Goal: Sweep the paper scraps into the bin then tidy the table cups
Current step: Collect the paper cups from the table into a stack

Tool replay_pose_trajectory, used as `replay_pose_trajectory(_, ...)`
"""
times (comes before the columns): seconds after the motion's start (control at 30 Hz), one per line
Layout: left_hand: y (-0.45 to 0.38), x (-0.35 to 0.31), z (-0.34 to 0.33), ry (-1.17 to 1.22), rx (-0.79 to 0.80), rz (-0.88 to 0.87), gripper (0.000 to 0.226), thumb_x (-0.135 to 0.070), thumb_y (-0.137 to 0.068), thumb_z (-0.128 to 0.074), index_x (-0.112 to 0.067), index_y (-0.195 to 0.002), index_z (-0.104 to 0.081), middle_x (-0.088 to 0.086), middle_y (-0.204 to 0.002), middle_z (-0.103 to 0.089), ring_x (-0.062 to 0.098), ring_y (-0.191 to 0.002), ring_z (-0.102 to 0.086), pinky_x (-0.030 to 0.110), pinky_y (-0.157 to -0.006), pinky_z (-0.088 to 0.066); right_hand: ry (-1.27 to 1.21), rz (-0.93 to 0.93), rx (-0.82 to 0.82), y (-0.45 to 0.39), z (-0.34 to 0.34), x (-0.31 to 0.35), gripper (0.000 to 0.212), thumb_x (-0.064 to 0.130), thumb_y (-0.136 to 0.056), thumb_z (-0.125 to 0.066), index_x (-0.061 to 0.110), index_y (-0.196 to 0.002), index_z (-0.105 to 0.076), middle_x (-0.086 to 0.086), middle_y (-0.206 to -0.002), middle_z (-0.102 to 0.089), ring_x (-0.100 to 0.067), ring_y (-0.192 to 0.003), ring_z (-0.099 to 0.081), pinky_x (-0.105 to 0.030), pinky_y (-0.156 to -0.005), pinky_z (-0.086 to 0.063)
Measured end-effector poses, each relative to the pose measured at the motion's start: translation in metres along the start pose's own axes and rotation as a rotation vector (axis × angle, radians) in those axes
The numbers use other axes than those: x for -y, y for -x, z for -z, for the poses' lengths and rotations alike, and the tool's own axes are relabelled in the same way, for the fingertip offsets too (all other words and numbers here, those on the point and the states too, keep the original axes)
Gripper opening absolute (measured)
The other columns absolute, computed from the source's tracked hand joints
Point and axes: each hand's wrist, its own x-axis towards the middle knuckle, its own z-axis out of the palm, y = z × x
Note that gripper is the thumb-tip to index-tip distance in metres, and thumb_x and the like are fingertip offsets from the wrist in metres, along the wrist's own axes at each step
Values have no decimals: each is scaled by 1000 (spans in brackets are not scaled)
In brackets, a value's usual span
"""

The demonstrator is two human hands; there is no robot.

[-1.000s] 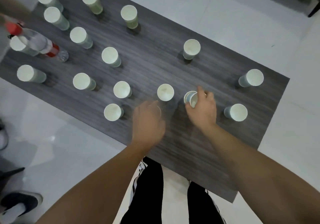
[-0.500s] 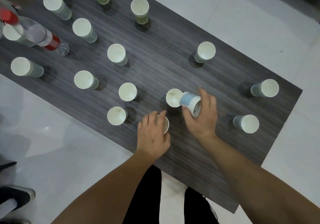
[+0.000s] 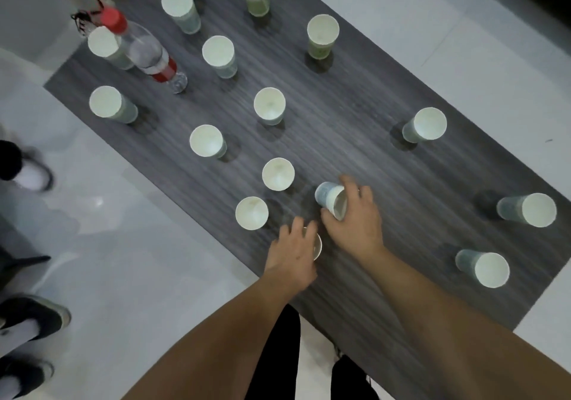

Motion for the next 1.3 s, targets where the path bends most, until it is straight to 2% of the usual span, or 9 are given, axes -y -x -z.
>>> replay_pose_trajectory(0.17,34,20,11,72,-323,27,48,-35,-60,-54,-16,-103,-44,4,-108,-42,27,-91,-46,39,-71,-46,-112,254,-48,-13,-9,66,83,44,-73,-66,35,-147,-29,-2,-115,-48,-18,-95,-53,-29,-75,-41)
replay_pose_trajectory(0.27,44,35,26,129,-579,56,52,-33,-60,-51,-16,-109,-48,6,-111,-44,27,-88,-45,38,-75,-43,169,304,102,-31,-27,89,83,28,-78,-68,31,-150,-28,-10,-123,-49,-27,-103,-52,-36,-81,-45)
replay_pose_trajectory(0.37,42,52,40,135,-691,172,56,-36,-59,-49,-15,-111,-47,9,-114,-44,29,-91,-45,40,-80,-39,313,259,231,-36,-45,93,81,22,-81,-67,32,-150,-26,-11,-138,-40,-34,-115,-48,-43,-91,-45)
replay_pose_trajectory(0.47,29,67,48,105,-659,239,58,-39,-61,-48,-15,-114,-47,10,-117,-45,31,-95,-45,42,-82,-40,329,215,278,-31,-52,86,76,26,-83,-72,31,-146,-28,-12,-141,-35,-35,-118,-45,-45,-92,-47)
replay_pose_trajectory(0.63,9,82,37,-46,-397,228,63,-37,-69,-62,-20,-126,-40,9,-127,-39,31,-105,-41,44,-85,-42,344,122,266,-24,-41,64,70,24,-81,-73,24,-142,-38,-14,-130,-41,-38,-111,-50,-43,-87,-49)
replay_pose_trajectory(0.8,3,89,25,106,-120,284,66,-31,-76,-72,-27,-128,-33,5,-133,-34,29,-110,-43,42,-80,-49,432,40,345,-14,-32,40,65,30,-75,-72,24,-131,-39,-12,-124,-38,-37,-108,-48,-37,-77,-45)
replay_pose_trajectory(0.93,12,87,57,238,-348,396,51,-38,-72,-63,-27,-115,-38,1,-117,-41,26,-98,-49,38,-71,-48,398,8,386,-16,-24,45,65,34,-76,-72,21,-130,-38,-14,-123,-42,-38,-108,-50,-38,-79,-46)
replay_pose_trajectory(1.1,5,101,123,319,-722,402,60,-33,-70,-67,-23,-123,-39,4,-118,-42,25,-98,-47,37,-77,-47,162,60,168,-37,-1,94,71,42,-76,-76,17,-133,-41,-13,-121,-50,-36,-103,-56,-40,-82,-47)
replay_pose_trajectory(1.3,-44,144,166,351,-704,293,63,-32,-78,-73,-23,-129,-38,4,-131,-39,25,-112,-46,34,-94,-43,156,132,-61,-103,7,159,84,54,-83,-67,30,-149,-20,-13,-116,-51,-30,-101,-54,-42,-83,-49)
